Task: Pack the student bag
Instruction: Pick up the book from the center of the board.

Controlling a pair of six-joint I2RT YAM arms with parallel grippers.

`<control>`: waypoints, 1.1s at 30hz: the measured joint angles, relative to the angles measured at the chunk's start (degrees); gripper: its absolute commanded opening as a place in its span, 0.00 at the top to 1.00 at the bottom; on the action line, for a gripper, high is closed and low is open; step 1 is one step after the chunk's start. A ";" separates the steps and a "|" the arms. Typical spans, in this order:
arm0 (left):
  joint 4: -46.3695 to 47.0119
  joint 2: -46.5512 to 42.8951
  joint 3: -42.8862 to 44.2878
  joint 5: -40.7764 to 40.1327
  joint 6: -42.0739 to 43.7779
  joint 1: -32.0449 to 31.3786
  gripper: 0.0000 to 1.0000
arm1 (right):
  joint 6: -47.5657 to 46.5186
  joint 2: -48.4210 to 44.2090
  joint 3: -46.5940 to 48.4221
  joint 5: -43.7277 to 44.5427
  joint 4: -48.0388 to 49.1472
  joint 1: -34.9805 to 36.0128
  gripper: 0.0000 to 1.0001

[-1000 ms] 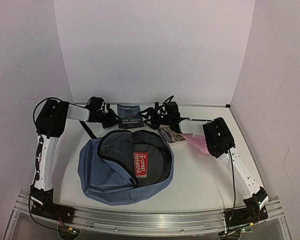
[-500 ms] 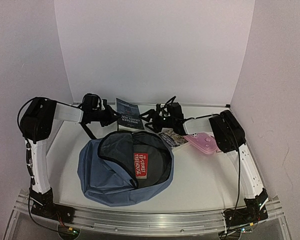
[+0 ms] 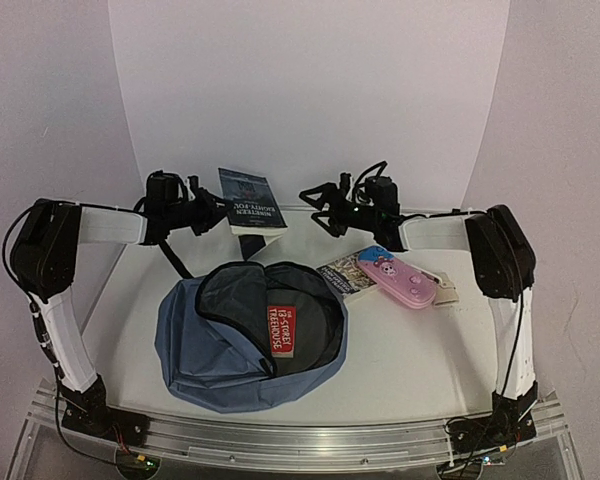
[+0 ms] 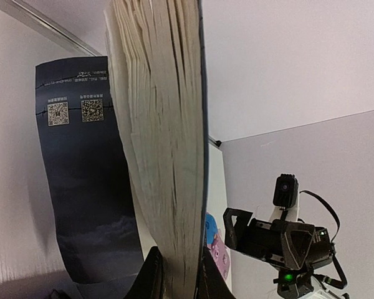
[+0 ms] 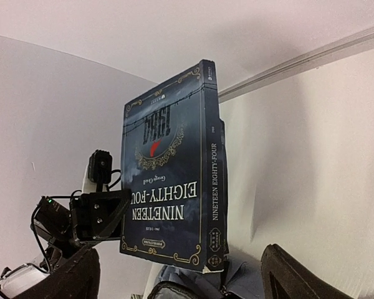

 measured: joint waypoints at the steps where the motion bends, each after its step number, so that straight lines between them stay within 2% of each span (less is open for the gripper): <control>1: 0.55 -1.07 -1.07 -0.16 -0.49 -0.13 1.00 | 0.22 -1.32 -1.42 0.23 0.24 0.03 0.08; 6: 1.97 -5.94 -4.96 -2.80 -2.66 -2.33 1.00 | 1.15 -7.52 -8.12 2.33 1.95 0.64 0.06; 12: 3.91 -9.49 -6.49 -7.18 -4.36 -8.38 1.00 | 1.67 -13.23 -14.18 7.30 4.02 3.39 0.05; 23: 8.44 -10.57 -7.97 -11.68 -6.24 -14.83 1.00 | 4.83 -16.07 -24.04 14.36 8.60 6.89 0.05; 33: 11.75 -10.63 -9.74 -18.06 -8.24 -18.64 1.00 | 7.19 -17.28 -27.54 16.86 20.43 10.89 0.08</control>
